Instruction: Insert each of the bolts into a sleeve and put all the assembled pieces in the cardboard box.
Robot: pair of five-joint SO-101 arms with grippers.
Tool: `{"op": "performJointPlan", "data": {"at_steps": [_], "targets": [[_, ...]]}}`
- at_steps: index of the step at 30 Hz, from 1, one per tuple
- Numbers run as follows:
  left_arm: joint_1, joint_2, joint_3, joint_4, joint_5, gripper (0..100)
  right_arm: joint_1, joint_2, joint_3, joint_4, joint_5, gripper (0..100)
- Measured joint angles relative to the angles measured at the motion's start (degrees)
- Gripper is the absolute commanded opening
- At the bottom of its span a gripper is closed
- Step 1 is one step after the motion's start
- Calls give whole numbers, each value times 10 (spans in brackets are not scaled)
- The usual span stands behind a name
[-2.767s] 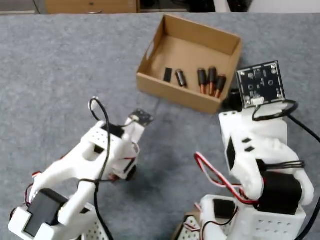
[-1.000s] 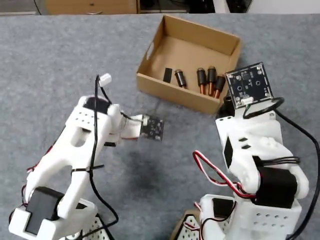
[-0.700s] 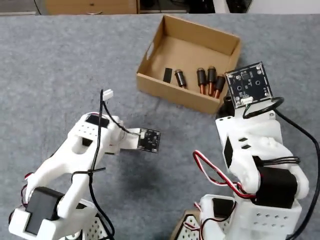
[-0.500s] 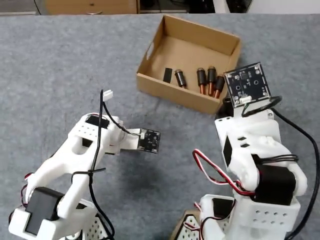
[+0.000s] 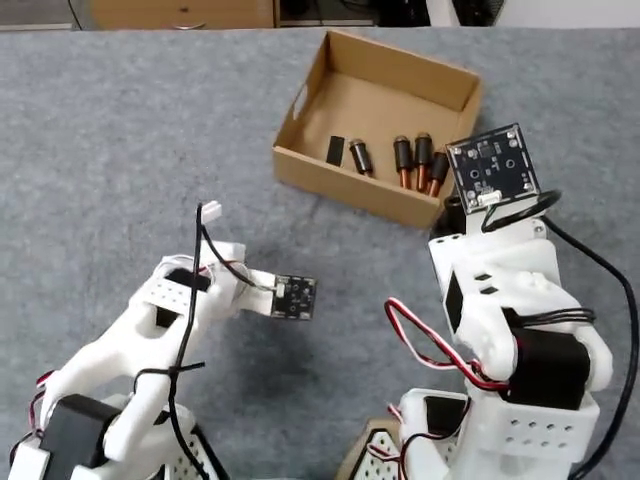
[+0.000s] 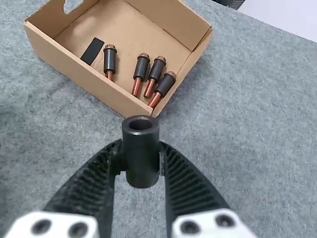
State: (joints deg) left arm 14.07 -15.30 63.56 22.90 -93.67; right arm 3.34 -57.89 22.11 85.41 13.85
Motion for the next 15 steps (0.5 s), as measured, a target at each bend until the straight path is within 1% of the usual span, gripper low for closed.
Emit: {"op": "performJointPlan", "data": {"at_steps": [4, 6, 9, 11, 13, 15], "targets": [[-1, -2, -18, -3, 0, 216, 0, 0, 3, 0, 0, 2], [-1, -1, -37, 31, 0, 217, 0, 0, 3, 0, 0, 2], [6, 6, -100, 141, 9, 215, 0, 0, 3, 0, 0, 2], [21, 10, -144, 248, 31, 215, 0, 0, 3, 0, 0, 2], [42, 10, -206, 346, 79, 215, 0, 0, 3, 0, 0, 2], [57, 10, -269, 422, 151, 215, 0, 0, 4, 0, 0, 2]]}}
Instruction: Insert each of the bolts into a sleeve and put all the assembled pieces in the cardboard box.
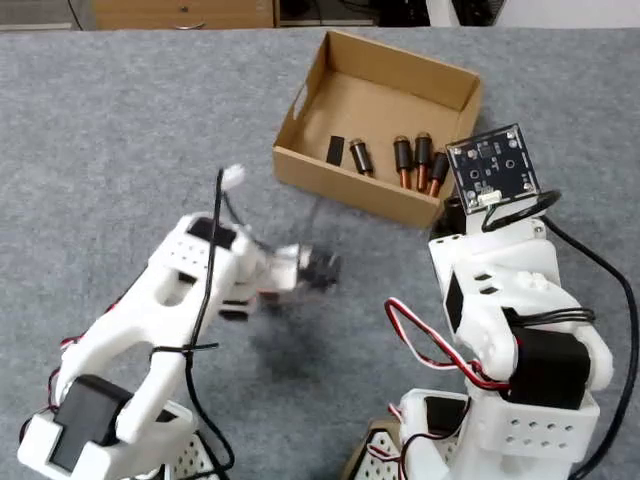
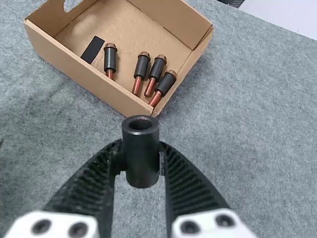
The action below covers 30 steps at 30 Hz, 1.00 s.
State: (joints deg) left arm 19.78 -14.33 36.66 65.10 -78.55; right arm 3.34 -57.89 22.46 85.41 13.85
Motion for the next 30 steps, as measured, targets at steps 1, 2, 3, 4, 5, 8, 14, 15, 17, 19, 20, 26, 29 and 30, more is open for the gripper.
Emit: {"op": "performJointPlan", "data": {"at_steps": [1, 2, 3, 4, 5, 8, 14, 15, 17, 19, 20, 26, 29, 30], "targets": [[8, 0, -29, 20, 39, 215, 0, 0, 0, 0, 0, 2], [16, 0, -55, 27, 77, 215, 0, 0, 0, 0, 0, 2], [22, 0, -76, 39, 119, 215, 0, 0, 0, 0, 0, 2], [25, 0, -96, 42, 163, 215, 0, 0, 0, 0, 0, 2], [28, 0, -114, 47, 207, 215, 0, 0, 0, 0, 0, 2], [32, 0, -156, 51, 359, 215, 0, 0, 2, 0, 0, 2], [31, 0, -194, 76, 733, 215, 0, 0, 26, 0, 0, 2], [25, 0, -196, 76, 789, 215, 0, 0, 28, 0, 0, 2], [13, 0, -196, 78, 890, 219, 0, 0, 33, -1, 0, 2], [-6, 0, -196, 84, 990, 219, 0, 0, 33, -5, 0, 2], [-19, 0, -196, 85, 1039, 219, 0, 0, 33, -9, 0, 2], [-81, 1, -180, 85, 1272, 214, 0, 0, 33, -26, 0, 2], [-91, 1, -141, 85, 1339, 214, 1, 0, 33, -28, 0, 2], [-90, 1, -121, 84, 1356, 214, 0, 0, 33, -28, 0, 2]]}}
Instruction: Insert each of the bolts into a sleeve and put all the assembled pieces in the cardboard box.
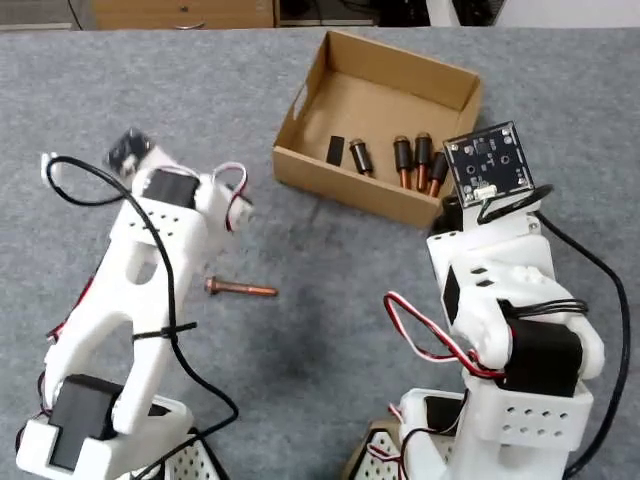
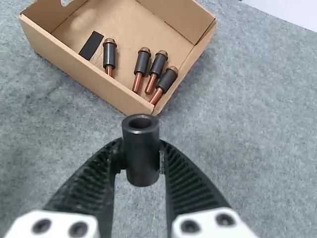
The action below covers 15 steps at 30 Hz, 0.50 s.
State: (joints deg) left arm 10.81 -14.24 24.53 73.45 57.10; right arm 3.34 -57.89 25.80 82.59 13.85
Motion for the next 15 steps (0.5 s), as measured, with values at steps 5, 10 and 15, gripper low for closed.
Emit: {"op": "performJointPlan", "data": {"at_steps": [5, 10, 15], "targets": [[29, 0, 50, -47, 34, 214, 1, 0, 13, -22, 0, 2], [38, 0, 74, -66, 49, 214, 0, 0, 19, -33, 0, 2], [45, 0, 103, -91, 156, 214, 0, 0, 19, -42, 0, 2]]}}
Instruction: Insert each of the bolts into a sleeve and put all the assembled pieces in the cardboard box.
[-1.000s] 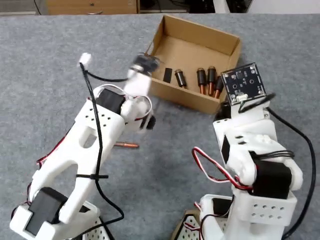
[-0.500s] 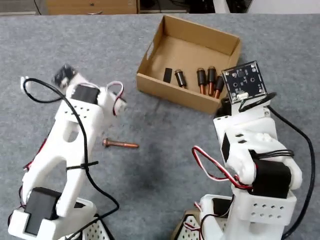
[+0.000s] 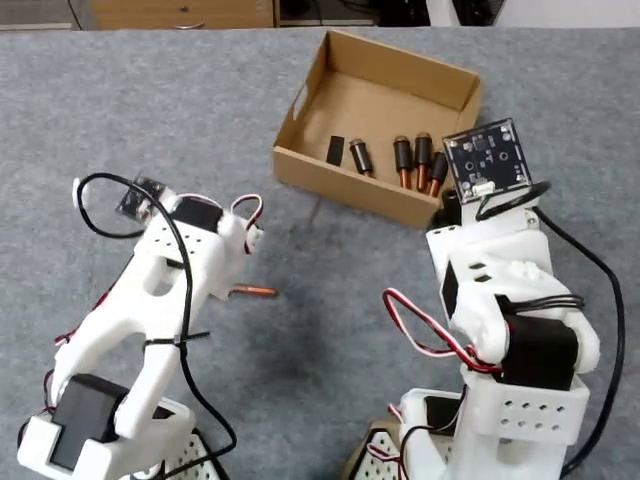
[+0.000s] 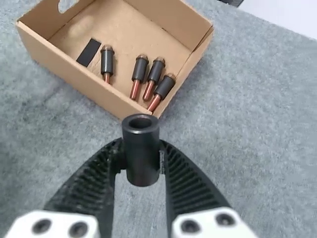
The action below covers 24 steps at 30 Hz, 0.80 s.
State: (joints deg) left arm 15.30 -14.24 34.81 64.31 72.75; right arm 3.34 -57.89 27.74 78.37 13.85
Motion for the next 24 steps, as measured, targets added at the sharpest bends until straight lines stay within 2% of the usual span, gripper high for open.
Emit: {"op": "performJointPlan", "data": {"at_steps": [10, 24], "targets": [[-21, 0, 61, -79, 28, 214, 0, 4, 0, -40, 0, 2], [-26, 0, 119, -145, 17, 214, 0, 142, -101, -49, 22, 2]]}}
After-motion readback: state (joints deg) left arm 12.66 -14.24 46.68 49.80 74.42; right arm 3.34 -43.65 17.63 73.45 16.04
